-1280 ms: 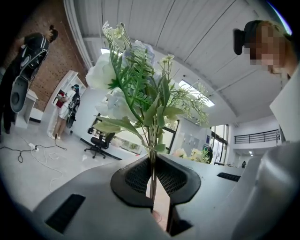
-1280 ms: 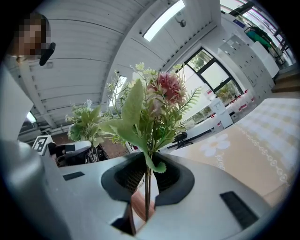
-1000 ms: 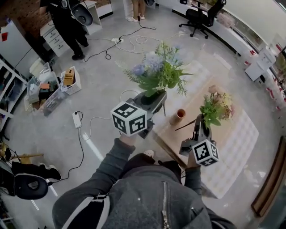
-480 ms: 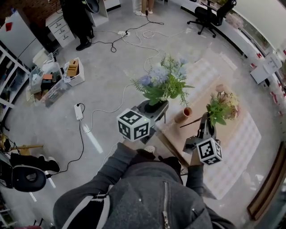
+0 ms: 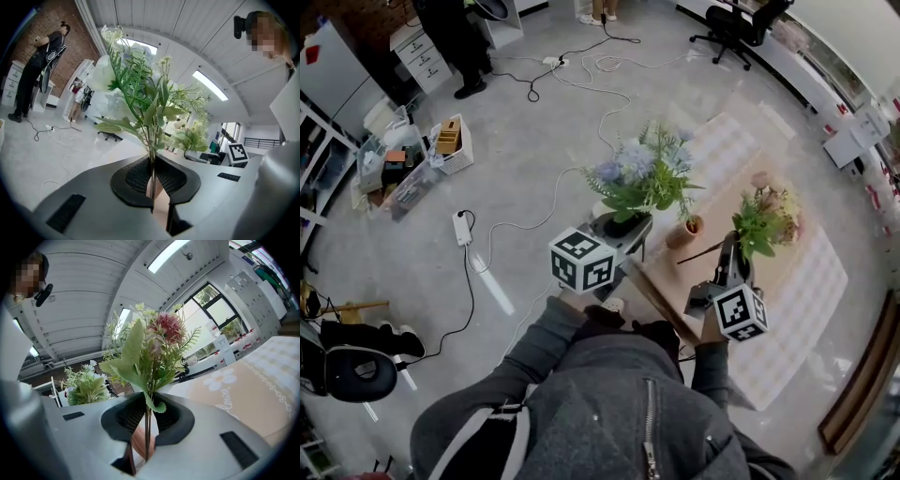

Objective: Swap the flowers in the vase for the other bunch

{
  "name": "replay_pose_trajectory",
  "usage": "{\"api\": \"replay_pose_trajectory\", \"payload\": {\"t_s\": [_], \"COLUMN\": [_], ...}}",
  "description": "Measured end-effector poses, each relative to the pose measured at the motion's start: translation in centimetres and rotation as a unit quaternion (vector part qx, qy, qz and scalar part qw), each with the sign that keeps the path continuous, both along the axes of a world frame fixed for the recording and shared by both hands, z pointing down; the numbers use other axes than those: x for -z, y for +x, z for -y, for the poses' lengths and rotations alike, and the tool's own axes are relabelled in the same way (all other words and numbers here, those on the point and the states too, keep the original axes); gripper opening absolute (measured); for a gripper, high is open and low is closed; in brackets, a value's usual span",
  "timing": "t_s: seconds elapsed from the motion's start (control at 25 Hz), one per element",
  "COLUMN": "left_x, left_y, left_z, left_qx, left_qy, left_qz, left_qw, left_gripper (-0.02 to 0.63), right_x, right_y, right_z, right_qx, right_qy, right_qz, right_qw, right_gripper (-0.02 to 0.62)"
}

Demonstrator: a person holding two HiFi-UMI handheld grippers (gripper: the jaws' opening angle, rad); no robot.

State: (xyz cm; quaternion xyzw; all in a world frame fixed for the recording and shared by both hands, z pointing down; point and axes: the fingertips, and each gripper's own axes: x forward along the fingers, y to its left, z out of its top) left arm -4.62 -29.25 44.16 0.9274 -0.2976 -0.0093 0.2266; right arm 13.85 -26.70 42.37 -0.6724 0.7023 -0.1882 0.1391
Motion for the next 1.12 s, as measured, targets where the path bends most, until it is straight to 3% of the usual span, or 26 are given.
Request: {"api": "replay_pose_trajectory", "payload": {"t_s": [0.76, 1.12], "left_x": [0.1, -0.7], "left_y": [0.6, 0.6], "left_z": [-0.5, -0.9], "left_qx": [-0.026, -0.029], "left_qy": [-0.004, -0.008], "left_qz": [0.006, 0.012], "left_qw": [0.9996, 0.9995], "left_gripper": [0.029, 0.031], "right_x": [0.5, 4.4], "right_y": [0.8, 1.6], "right_z": [-0.9, -0.7], "right_qx": [-0.018, -0.022], "right_qy": [-0.004, 0.029], "right_qz": [-0.010, -0.076], "right_qw": [1.000, 0.996], "right_gripper": [0.044, 0.044]}}
